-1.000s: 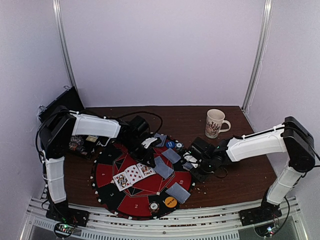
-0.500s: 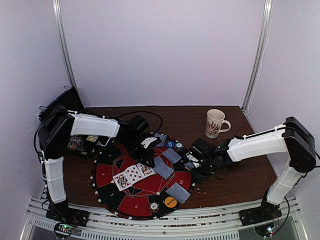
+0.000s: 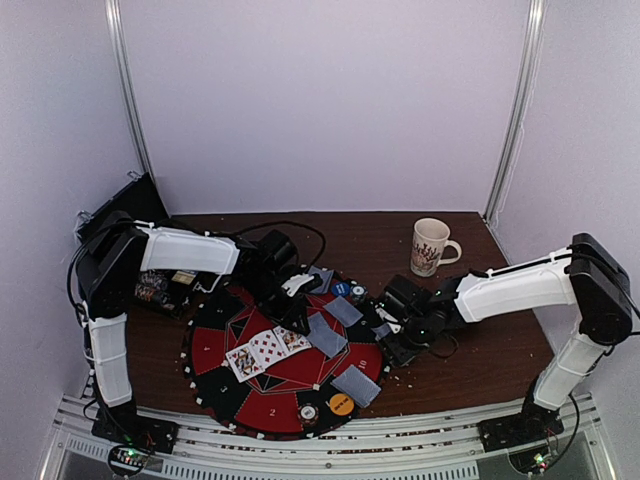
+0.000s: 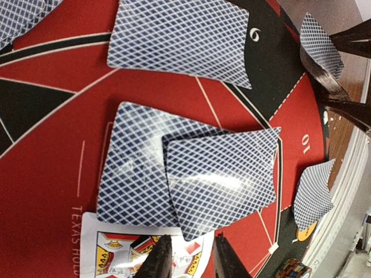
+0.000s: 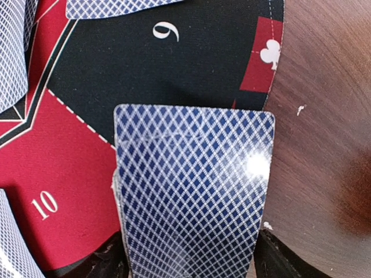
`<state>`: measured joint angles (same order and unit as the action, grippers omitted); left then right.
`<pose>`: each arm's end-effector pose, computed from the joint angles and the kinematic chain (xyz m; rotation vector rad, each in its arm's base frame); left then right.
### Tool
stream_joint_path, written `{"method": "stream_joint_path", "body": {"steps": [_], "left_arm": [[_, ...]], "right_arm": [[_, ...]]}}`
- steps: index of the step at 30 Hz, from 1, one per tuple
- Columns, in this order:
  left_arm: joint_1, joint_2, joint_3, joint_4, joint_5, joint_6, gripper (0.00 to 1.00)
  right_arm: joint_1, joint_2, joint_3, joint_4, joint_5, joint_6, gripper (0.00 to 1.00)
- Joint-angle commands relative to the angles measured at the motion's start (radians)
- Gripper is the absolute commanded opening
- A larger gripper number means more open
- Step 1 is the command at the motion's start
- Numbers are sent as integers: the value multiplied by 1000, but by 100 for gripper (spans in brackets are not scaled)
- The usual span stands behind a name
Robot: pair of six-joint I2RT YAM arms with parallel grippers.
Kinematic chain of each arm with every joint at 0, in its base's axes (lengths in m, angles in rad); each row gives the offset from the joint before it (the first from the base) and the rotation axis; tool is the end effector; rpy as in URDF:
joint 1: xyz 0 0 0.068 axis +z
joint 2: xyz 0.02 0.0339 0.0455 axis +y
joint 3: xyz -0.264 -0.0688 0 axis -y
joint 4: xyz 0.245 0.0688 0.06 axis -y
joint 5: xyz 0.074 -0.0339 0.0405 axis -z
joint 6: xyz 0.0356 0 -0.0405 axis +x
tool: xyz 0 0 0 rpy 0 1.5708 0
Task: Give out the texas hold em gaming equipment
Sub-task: Place the face-down deck piles at the center of the board, then pick up the poker card from the community card area.
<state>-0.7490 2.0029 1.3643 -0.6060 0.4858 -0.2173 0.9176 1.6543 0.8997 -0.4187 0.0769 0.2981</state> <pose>0.2793 -0.2824 0.1555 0.8923 2.8186 -0.8740 0.1869 0.2398 0.1515 -0.8218 2.6379 0.2305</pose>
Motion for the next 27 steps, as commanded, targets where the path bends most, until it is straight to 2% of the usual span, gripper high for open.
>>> {"method": "stream_joint_path", "body": {"steps": [1,4,6,12,14,17,20,23,27], "left_arm": [[-3,-47,21,-9,-8,22,28],[-3,-56,21,-9,-3,24,29],[-3,-63,19,-9,-1,25,29],[1,-75,15,-9,-4,30,30],[5,-80,14,-7,-6,30,30],[15,-91,1,9,-9,20,30],[28,-109,-13,13,-16,14,30],[40,-136,-31,14,-34,13,30],[60,-175,-53,14,-53,13,32]], "right_arm": [[12,11,4,-125,-33,-19,77],[14,-17,37,-167,-32,-33,86],[15,-51,65,-200,-31,-46,98],[16,-165,185,-199,-110,-80,99],[15,-171,199,-119,-183,-51,93],[13,-125,197,27,-300,26,73],[7,-34,245,52,-335,85,60],[-9,14,251,93,-296,128,55],[-18,98,261,120,-310,134,55]]}}
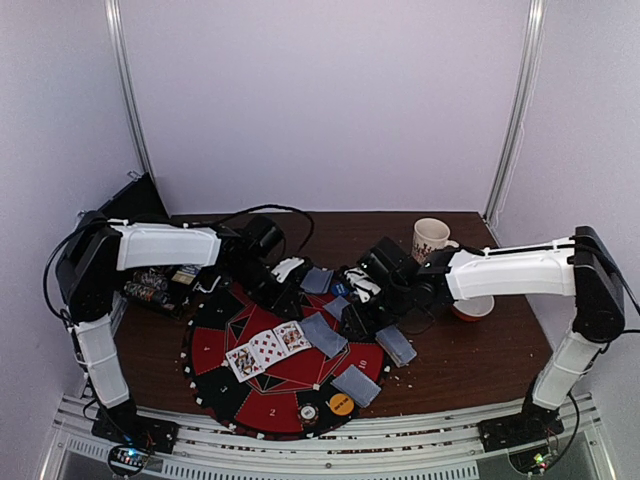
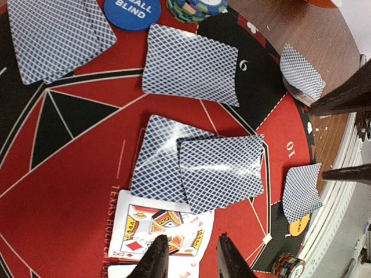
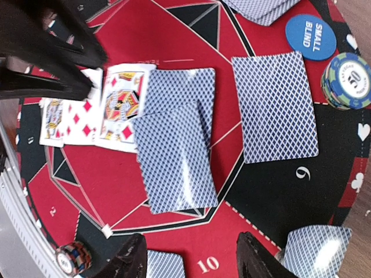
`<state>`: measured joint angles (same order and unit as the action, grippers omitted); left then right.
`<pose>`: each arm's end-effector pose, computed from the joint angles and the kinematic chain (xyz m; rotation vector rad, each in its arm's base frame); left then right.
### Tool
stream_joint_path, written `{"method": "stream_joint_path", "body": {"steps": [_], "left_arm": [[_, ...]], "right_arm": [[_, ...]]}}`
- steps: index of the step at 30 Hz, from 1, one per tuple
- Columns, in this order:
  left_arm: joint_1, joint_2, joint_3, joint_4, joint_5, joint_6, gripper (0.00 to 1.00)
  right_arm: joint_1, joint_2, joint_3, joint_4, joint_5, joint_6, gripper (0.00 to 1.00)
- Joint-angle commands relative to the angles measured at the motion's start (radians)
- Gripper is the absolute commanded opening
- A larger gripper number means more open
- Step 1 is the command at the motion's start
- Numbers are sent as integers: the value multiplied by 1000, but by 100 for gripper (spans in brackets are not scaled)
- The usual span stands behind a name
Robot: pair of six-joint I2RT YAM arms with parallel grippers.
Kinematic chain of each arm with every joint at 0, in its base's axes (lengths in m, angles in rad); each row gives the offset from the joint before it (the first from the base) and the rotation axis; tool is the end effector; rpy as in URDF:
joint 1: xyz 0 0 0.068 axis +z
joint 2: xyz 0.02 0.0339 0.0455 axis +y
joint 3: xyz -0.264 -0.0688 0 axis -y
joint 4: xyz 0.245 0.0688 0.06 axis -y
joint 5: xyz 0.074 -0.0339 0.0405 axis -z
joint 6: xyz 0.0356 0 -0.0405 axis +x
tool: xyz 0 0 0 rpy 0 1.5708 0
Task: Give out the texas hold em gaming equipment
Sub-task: Pick up the poker card from the community card area.
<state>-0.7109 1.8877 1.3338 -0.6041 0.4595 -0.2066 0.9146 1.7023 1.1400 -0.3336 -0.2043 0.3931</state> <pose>0.2812 -0.2630 0.1895 0.8463 2.7253 -0.8620 0.2151 0.2911 0.2104 -0.7665 2.5070 0.7723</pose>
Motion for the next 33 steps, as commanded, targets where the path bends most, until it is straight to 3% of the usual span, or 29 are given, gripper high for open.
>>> {"method": "stream_joint_path", "body": {"steps": [1,16,24,33], "left_arm": [[28,-68,-27,12,-30,3,32],[43,-91,-42,7,-39,17,33],[45,-94,-42,5,-41,19,33],[45,-114,-61,4,-49,22,33]], "right_arm": [[-17,74,35,32,-37,37,55],[-38,214,45,41,-150,-1,35],[-49,246,71,50,-127,-10,27],[-50,223,89,-13,-107,-30,1]]}}
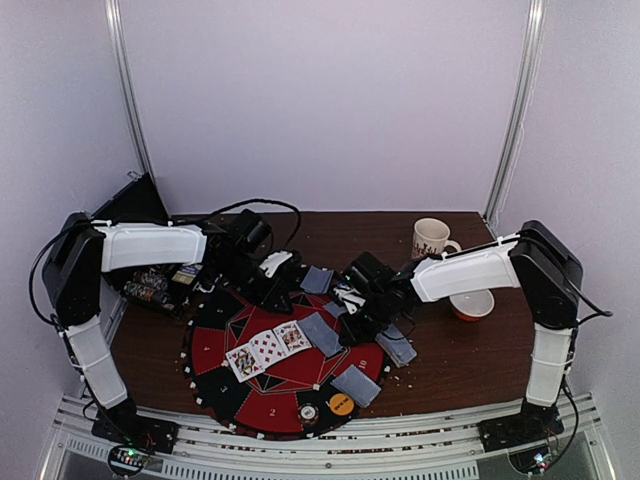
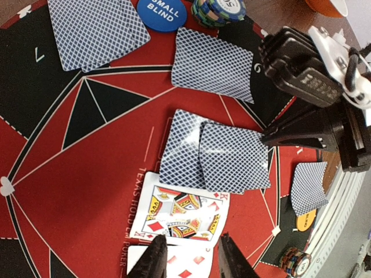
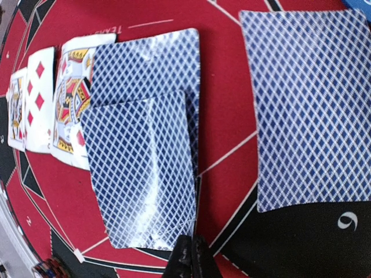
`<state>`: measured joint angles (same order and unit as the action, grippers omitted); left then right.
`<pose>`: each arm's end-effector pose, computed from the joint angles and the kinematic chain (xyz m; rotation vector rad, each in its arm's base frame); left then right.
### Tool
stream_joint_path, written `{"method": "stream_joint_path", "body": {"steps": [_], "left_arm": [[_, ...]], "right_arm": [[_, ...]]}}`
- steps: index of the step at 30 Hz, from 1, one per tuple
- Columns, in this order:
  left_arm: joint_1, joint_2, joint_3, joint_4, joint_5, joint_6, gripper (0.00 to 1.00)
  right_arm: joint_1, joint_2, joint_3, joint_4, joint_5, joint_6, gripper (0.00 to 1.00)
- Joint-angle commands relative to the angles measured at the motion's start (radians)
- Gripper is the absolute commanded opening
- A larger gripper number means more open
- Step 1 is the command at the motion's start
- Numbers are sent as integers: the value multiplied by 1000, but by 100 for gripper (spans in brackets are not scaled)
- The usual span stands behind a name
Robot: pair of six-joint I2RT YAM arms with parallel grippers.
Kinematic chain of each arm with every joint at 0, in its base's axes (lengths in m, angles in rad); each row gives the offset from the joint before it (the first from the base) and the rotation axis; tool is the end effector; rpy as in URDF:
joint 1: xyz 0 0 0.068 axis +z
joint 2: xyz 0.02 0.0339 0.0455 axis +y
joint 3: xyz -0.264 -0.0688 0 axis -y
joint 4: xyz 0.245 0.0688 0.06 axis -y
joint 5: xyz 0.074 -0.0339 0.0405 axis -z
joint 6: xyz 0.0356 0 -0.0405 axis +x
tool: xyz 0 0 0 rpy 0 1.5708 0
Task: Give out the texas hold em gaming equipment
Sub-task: Pick up the poker card from the community card area, then place the poker card in the face-down deck piles.
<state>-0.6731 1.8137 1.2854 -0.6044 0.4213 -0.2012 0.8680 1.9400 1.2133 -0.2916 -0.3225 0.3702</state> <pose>0.2806 -0.2424 0.2016 0.7874 2.7025 -0.8097 0.2466 0.3085 0.1500 -0.8032 2.6433 0.8196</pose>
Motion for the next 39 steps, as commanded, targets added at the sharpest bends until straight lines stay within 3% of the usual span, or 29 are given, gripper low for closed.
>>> {"method": "stream_joint_path", "body": {"steps": [1,13,23,29,39], "left_arm": [[9,-40,-11,5,-10,17,33],[29,-59,-8,4,-17,23,33],[38,-87,-2,1,-30,24,36],[41,-82,0,-9,-34,28,36],[40,-68,9,-18,-36,34,36]], "right_arm": [[-2,-21,19,-68,5,-10,0],[-8,-265,15,-172,-94,-15,0],[-187,-544,-253,-256,-26,69,0],[-294,-559,-351,-261,-63,29,0],[-308,-505,-384,-227,-176,-33,0]]}}
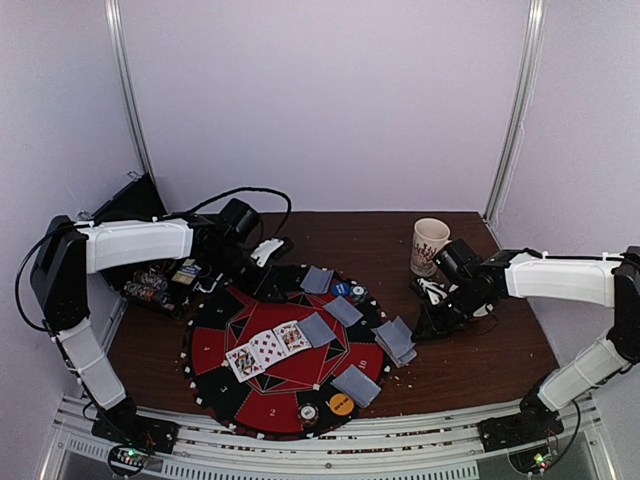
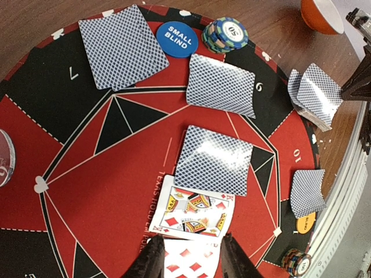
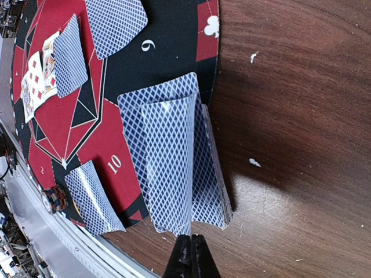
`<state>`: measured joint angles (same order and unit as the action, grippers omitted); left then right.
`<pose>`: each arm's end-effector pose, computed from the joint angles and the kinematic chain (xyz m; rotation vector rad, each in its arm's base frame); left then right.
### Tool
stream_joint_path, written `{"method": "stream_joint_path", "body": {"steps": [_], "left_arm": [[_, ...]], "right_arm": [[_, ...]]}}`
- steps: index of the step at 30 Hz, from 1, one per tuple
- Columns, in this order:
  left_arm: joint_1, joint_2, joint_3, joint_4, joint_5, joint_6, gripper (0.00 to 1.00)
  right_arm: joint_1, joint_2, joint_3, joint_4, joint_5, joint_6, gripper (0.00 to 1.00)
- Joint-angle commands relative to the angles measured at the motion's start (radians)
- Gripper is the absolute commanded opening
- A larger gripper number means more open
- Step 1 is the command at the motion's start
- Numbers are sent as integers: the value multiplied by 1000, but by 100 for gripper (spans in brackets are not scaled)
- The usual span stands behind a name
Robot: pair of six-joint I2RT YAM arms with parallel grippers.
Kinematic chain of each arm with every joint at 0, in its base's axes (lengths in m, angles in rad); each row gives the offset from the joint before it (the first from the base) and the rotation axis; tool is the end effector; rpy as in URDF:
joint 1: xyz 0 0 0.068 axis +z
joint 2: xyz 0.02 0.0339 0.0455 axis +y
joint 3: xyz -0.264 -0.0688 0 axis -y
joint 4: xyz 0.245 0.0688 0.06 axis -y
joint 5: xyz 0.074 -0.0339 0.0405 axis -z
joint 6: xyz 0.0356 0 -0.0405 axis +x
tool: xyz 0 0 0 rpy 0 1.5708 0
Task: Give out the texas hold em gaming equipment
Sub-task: Place the poker card in the face-down deck piles.
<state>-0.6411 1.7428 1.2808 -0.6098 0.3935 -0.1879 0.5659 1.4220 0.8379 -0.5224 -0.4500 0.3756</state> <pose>0.2823 -0.2277 0.2243 0.7505 2.6362 -0.7803 0.2161 0.1556 0.1947 -0.4171 2.7749 0.8720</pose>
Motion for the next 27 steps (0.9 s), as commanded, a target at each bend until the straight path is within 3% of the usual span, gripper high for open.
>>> {"method": "stream_joint_path", "body": {"steps": [1,5,11,16,18,20,21,27], "left_arm": [[8,3,15,-13,-9,21,36],[8,8,21,-16,-7,23,36],[8,-8,26,-22,-18,25,36],[21,-23,35,-21,-41,25,36],[37,-45,35,-17,-72,22,36],[66,-85,27,-2,-112,16,36],[85,-111,20,11,-137,12,37],[244,-401,-137,256,-484,-12,43]], "right_arm": [[-6,15,-8,-1,-42,-43,0],[-12,35,-7,6,-23,-47,0],[-12,25,57,-90,105,-75,36],[-12,4,189,-179,208,-99,52],[-12,-10,248,-205,255,-114,67],[-12,-34,307,-212,343,-126,94],[-14,-52,331,-202,399,-130,100],[-97,-240,299,61,706,-162,100]]}}
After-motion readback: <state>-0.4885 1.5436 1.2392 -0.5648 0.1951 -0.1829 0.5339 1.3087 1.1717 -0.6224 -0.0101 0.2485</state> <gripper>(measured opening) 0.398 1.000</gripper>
